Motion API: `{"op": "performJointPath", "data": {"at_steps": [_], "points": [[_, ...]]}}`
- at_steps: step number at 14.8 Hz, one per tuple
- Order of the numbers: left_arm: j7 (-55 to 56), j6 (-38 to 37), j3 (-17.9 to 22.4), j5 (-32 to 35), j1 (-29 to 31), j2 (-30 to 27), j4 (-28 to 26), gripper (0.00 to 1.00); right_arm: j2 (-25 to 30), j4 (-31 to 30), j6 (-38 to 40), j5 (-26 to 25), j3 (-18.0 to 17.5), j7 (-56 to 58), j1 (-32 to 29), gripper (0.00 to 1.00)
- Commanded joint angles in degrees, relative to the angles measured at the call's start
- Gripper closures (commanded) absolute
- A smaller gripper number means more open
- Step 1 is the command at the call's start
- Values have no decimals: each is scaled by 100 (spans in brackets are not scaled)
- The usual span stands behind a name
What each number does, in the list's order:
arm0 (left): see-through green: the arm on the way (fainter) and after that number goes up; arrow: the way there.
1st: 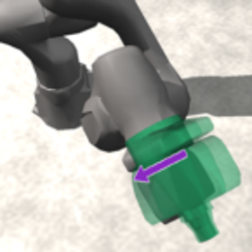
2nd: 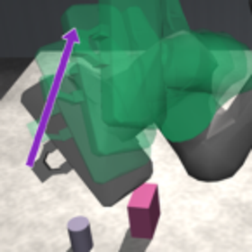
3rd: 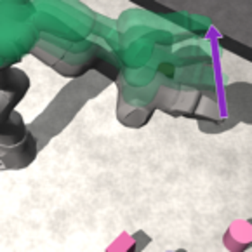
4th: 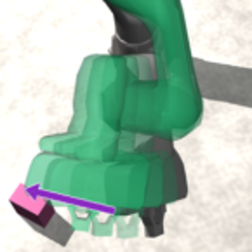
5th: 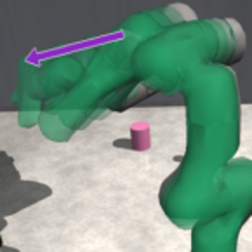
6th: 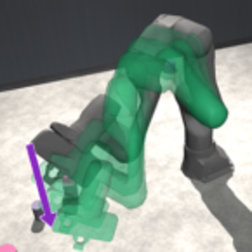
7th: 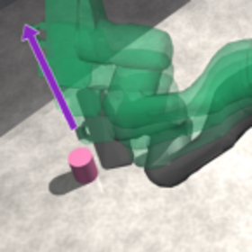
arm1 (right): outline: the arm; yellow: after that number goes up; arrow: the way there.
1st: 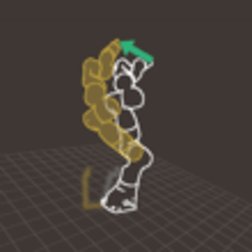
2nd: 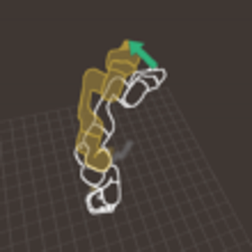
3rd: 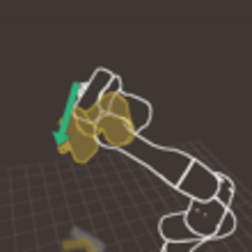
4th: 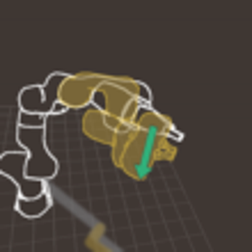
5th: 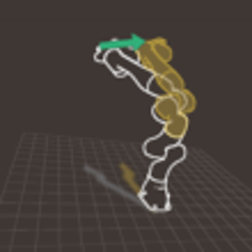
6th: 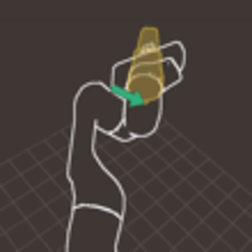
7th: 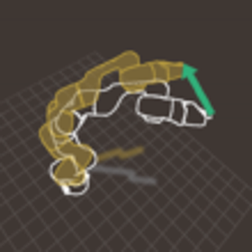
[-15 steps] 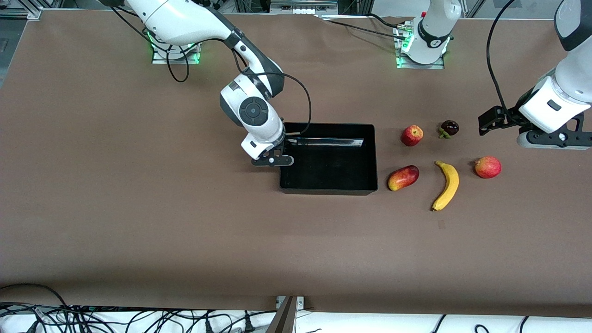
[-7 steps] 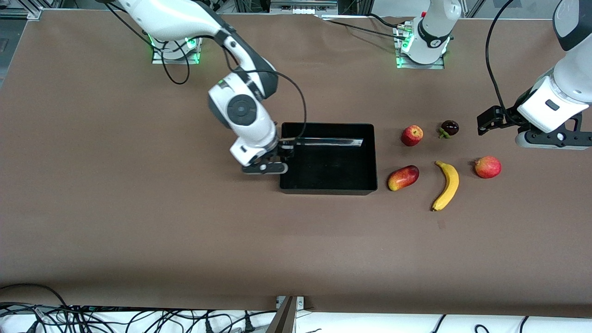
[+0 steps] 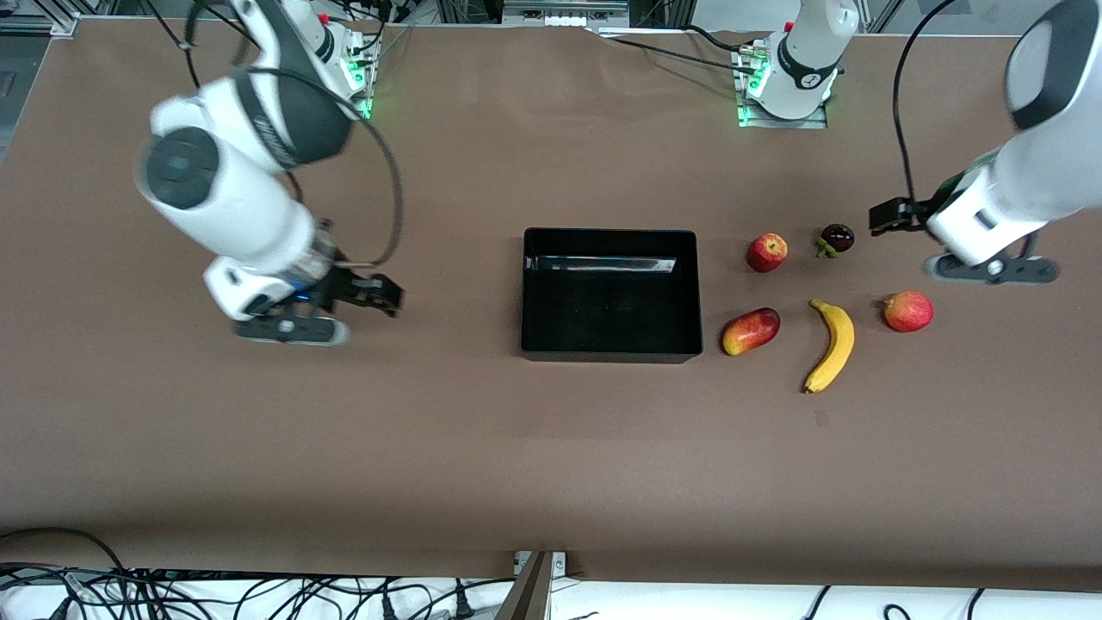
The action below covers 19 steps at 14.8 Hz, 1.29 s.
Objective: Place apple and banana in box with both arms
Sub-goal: 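Withdraw the right gripper while the left gripper reaches the red apple, then lower the left gripper and grasp the red apple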
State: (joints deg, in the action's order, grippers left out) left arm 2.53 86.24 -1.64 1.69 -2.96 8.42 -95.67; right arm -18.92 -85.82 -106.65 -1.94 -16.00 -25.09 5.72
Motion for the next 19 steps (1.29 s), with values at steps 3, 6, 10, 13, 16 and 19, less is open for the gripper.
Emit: {"op": "performJointPath", "data": {"at_steps": [3,6,10,13,16,19], "points": [[397,1777,-178,-187,-12,107,-1599,0,713,-145,1092,334,894,1671,-229,0],[713,3036,-460,-187,-12,80,-2584,0,968,-180,1480,370,1352,2174,-229,0],[731,4336,-610,-117,-12,98,-3710,0,1136,-207,1534,362,1503,2378,-221,0],[731,5479,-610,-117,-21,308,-4282,0,1136,-180,1490,282,1486,2307,-212,0],[731,5861,-645,-117,-30,668,-4520,0,1118,-172,1455,274,1494,2307,-212,0],[749,5914,-812,-117,-12,678,-4609,17,1057,-145,1454,168,1459,2307,-177,0]]}}
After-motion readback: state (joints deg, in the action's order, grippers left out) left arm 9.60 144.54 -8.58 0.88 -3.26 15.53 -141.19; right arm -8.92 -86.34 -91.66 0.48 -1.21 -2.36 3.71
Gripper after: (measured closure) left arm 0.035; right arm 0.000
